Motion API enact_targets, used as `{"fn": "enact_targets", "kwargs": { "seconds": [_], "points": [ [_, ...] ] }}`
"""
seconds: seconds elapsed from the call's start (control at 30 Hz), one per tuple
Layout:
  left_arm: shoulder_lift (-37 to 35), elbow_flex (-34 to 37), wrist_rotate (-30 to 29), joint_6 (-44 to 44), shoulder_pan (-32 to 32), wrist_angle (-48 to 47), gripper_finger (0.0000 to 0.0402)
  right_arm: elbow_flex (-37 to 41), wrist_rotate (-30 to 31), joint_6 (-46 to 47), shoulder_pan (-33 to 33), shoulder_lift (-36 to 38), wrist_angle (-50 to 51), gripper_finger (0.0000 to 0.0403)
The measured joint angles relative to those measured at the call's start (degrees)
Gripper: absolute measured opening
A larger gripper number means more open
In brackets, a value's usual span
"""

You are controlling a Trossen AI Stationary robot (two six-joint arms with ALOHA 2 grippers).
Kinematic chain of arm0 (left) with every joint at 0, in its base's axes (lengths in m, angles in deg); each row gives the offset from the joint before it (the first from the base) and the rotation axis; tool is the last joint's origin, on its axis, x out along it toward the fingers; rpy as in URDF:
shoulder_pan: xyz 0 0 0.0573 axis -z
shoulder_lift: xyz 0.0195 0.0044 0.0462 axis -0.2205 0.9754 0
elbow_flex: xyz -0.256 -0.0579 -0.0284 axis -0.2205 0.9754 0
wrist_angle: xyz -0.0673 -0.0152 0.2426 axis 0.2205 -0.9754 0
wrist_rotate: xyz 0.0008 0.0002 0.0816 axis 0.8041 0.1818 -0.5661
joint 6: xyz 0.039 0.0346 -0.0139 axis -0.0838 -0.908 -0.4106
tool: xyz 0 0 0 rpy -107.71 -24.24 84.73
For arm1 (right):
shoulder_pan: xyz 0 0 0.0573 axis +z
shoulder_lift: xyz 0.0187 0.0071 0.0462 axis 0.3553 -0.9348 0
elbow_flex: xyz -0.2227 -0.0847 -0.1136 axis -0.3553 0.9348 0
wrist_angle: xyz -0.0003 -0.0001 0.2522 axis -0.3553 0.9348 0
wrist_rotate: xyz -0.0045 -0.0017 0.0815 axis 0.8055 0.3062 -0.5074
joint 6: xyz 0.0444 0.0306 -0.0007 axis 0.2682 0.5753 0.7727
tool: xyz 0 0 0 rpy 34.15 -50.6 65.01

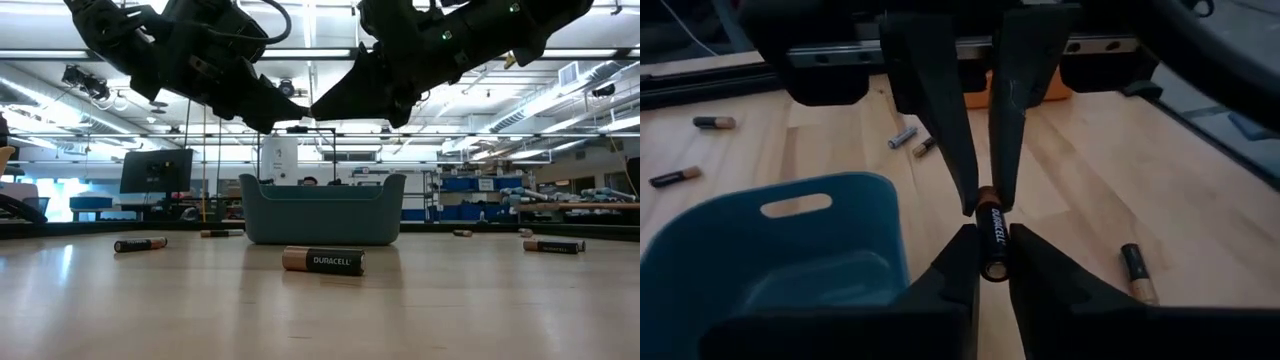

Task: Sort batteries
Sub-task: Put the black battery into the yellow bin

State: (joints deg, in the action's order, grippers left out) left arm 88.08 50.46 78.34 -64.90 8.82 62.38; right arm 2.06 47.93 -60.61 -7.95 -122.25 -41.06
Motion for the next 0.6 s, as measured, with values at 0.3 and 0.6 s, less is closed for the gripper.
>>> {"fn": "enact_targets", "kwargs": {
  "seconds": [0.3, 0.6],
  "points": [
    [-2.81, -1.18, -1.21, -2.94, -0.2, -5.07, 0.0044, 0.0, 1.03, -0.69, -0.02, 2.9, 5.14, 0.013],
    [-10.8, -13.2, -3.76, -7.77, 0.91, -39.64, 0.0043, -0.02, 1.27, -5.1, -0.34, 7.08, 10.77, 0.0136]
  ]
}}
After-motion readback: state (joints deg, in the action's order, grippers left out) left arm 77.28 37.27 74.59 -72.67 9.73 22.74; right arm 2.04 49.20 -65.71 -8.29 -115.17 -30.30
